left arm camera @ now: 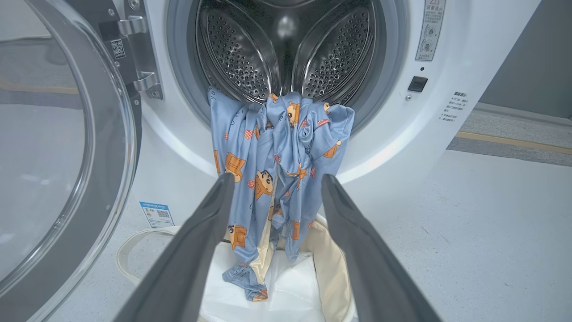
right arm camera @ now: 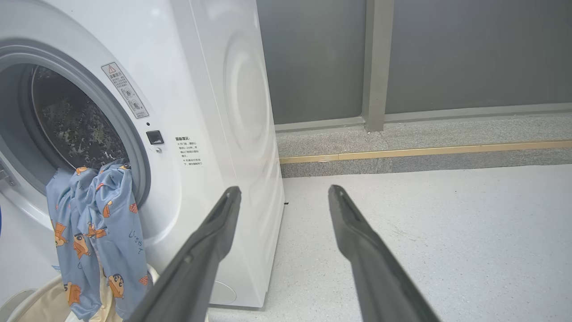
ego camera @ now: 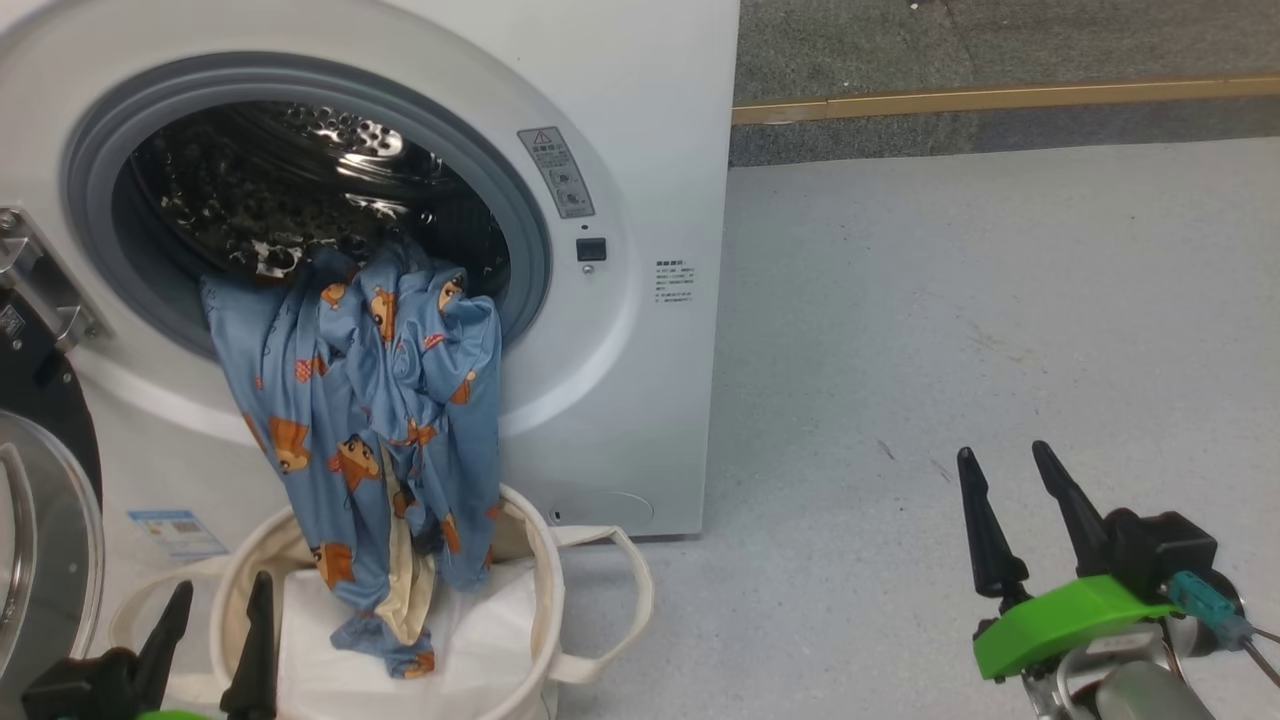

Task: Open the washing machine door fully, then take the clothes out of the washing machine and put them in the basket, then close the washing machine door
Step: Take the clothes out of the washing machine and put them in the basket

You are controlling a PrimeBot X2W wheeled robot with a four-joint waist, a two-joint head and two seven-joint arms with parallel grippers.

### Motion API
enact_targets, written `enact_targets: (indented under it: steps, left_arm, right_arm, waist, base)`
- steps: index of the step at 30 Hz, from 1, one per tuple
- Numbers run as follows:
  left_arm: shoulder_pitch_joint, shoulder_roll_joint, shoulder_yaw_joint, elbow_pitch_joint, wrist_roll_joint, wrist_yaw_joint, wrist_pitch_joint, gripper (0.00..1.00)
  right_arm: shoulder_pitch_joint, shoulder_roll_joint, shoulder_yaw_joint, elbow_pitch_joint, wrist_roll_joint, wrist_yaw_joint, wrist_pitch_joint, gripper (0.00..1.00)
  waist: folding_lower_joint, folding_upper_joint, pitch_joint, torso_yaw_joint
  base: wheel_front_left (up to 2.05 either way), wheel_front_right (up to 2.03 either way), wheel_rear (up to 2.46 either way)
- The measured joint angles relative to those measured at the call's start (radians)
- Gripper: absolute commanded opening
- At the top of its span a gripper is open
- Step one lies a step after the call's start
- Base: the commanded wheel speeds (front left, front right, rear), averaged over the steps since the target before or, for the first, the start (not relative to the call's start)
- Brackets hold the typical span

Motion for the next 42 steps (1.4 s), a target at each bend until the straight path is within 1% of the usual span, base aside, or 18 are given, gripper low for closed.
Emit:
enact_targets:
  steps: [2,7,11,15,16,23,28,29,32,37,42]
  left_arm:
    - [0.0,0.0,0.0,0.0,0.0,0.007,-0.001,1.0]
    - [0.0,0.001,0.0,0.002,-0.001,0.007,-0.001,1.0]
    - [-0.004,0.0,0.0,0.01,-0.023,0.007,-0.002,1.0]
    - [-0.053,-0.001,-0.009,0.051,-0.033,0.004,0.0,1.0]
    - [-0.076,-0.001,-0.013,0.067,-0.036,-0.002,0.004,1.0]
    - [-0.316,0.001,-0.065,0.2,-0.022,-0.006,0.055,1.0]
    - [-0.542,0.003,-0.111,0.366,0.012,-0.012,0.107,1.0]
    - [-0.542,0.003,-0.111,0.366,0.012,-0.012,0.107,1.0]
    - [-0.692,0.002,-0.135,0.477,0.021,-0.028,0.14,1.0]
    - [-0.942,0.007,-0.153,0.669,0.05,-0.028,0.167,1.0]
    - [-1.128,0.028,-0.152,0.84,0.064,-0.023,0.173,1.0]
  right_arm:
    - [0.0,0.0,0.0,0.0,0.0,0.0,0.0,1.0]
    - [0.0,0.0,0.0,0.0,0.0,0.0,0.0,1.0]
    - [0.0,0.0,0.0,-0.001,0.002,0.0,0.0,1.0]
    - [0.0,0.0,-0.001,-0.002,0.002,0.0,0.0,1.0]
    - [0.0,0.0,-0.001,-0.002,0.004,0.0,0.0,1.0]
    - [-0.009,0.001,0.001,-0.021,0.009,0.0,0.0,1.0]
    - [-0.061,0.001,0.001,-0.048,0.01,0.0,0.0,1.0]
    - [-0.061,0.001,0.001,-0.048,0.01,0.0,0.0,1.0]
    - [-0.1,0.001,-0.002,-0.062,0.01,0.0,0.0,1.0]
    - [-0.151,0.002,-0.011,-0.083,0.02,0.0,0.0,1.0]
    - [-0.194,0.007,-0.025,-0.099,0.021,0.0,0.0,1.0]
  waist:
    - [0.0,0.0,0.001,-0.001]
    - [0.0,0.0,0.001,-0.002]
    - [0.0,0.0,0.007,-0.002]
    - [0.0,0.0,0.019,-0.002]
    - [0.0,0.0,0.023,-0.002]
    - [0.0,0.0,0.079,-0.013]
    - [0.0,0.0,0.155,-0.025]
    - [0.0,0.0,0.155,-0.025]
    - [0.0001,0.0,0.213,-0.033]
    - [0.0001,0.0,0.315,-0.05]
    - [0.0001,-0.0001,0.416,-0.076]
  base:
    - [0.0,0.0,0.0]
    - [0.0,0.0,0.0]
    - [0.0,0.0,0.0]
    - [0.0,0.0,0.0]
    - [0.0,0.0,0.0]
    - [0.0,0.0,0.0]
    - [0.0,0.0,0.0]
    - [0.0,0.0,0.0]
    - [0.0,0.0,0.0]
    - [0.0,0.0,0.0]
    - [0.0,0.0,0.0]
